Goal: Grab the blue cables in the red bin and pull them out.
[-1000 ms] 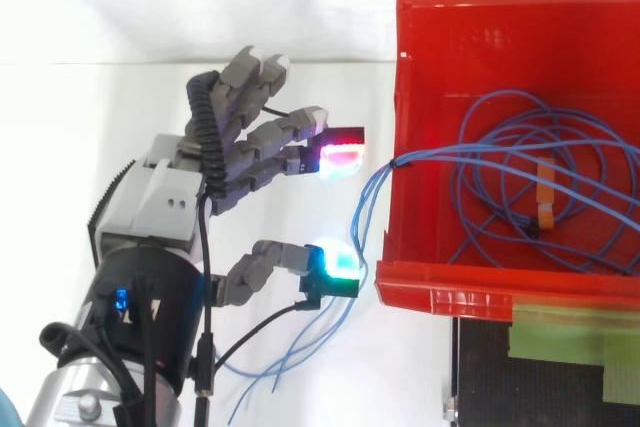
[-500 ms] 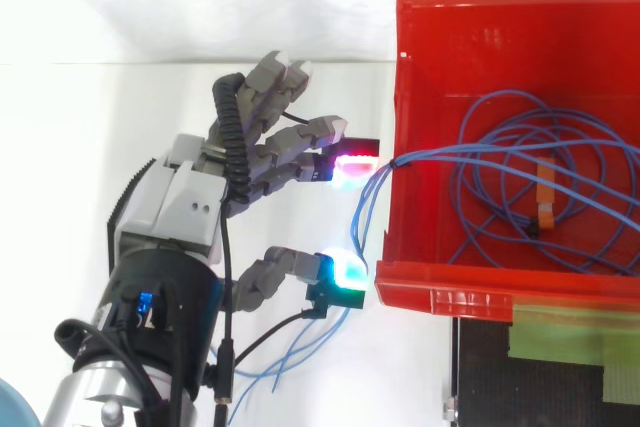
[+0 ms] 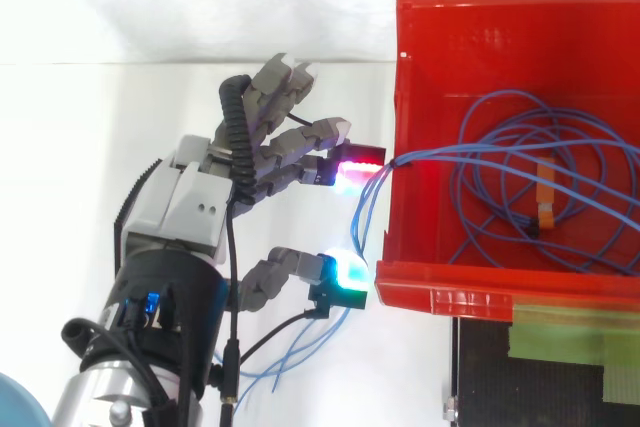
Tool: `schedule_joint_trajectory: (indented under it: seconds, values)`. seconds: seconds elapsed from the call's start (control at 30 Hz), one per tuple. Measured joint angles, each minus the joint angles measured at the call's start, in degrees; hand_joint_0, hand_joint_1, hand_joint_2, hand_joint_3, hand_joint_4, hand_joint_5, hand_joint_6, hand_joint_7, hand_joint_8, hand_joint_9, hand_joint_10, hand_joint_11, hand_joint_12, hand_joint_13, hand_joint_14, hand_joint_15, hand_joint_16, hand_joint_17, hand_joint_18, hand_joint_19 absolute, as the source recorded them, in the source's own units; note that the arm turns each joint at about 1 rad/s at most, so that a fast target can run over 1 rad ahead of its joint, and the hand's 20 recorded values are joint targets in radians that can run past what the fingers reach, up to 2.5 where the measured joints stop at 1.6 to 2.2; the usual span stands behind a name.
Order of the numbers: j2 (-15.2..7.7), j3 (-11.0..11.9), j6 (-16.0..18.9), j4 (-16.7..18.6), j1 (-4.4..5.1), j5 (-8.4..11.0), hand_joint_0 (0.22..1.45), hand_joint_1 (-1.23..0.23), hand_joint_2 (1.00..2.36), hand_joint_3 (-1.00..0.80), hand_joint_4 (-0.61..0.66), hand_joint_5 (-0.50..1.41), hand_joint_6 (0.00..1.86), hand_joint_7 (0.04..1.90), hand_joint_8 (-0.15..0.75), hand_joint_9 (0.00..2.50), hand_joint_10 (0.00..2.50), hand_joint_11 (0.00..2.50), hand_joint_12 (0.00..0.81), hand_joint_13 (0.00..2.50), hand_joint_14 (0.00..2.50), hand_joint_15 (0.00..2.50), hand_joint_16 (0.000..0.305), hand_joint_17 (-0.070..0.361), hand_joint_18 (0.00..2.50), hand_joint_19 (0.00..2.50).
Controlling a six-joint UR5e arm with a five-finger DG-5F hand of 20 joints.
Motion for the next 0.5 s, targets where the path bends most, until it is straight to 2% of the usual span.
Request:
schedule_joint_trajectory:
  seconds: [0.27,0.5]
  values:
    - [0.00,-0.23,-0.11,2.74,-0.05,-0.20,0.70,-0.97,1.00,-1.00,0.16,0.84,0.01,0.83,0.288,0.73,0.01,0.28,0.388,0.35,0.00,0.07,0.058,0.130,0.29,0.10]
    - [-0.01,-0.36,-0.18,3.12,-0.06,-0.22,0.70,-0.97,1.00,-1.00,0.16,0.86,0.01,0.85,0.289,0.74,0.01,0.28,0.387,0.36,0.00,0.07,0.058,0.131,0.29,0.11]
